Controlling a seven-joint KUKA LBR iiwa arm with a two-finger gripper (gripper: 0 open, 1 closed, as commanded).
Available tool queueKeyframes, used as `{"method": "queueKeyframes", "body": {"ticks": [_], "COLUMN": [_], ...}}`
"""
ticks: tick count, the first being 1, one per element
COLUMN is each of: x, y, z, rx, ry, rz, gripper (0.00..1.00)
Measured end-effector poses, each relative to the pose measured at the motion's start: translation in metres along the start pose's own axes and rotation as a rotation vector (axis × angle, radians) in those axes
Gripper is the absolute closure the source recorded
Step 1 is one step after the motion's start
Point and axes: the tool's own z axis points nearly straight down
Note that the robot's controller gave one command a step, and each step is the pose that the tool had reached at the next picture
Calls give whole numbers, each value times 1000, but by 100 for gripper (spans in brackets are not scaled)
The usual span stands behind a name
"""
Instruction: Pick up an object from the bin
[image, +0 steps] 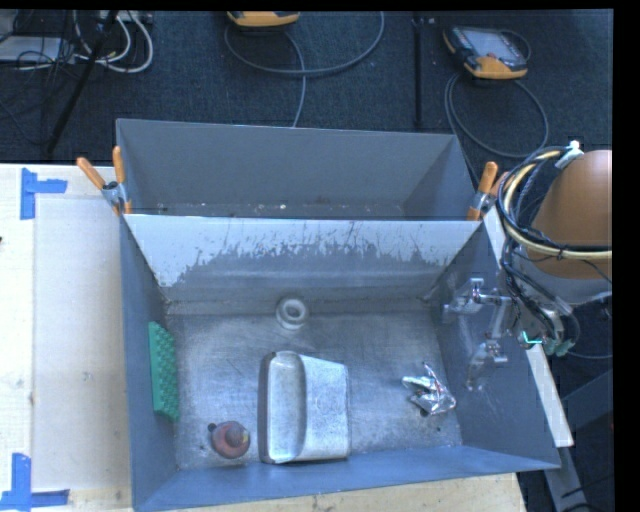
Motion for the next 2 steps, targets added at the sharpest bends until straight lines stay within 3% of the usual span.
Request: {"method": "queueKeyframes", "body": {"ticks": [1, 2], "x": [24, 22], "y": [-18, -18], "z": [138, 135], "rx": [1, 3], "ry": [-9, -12], "rz": [-52, -58], "gripper": [0, 100]}}
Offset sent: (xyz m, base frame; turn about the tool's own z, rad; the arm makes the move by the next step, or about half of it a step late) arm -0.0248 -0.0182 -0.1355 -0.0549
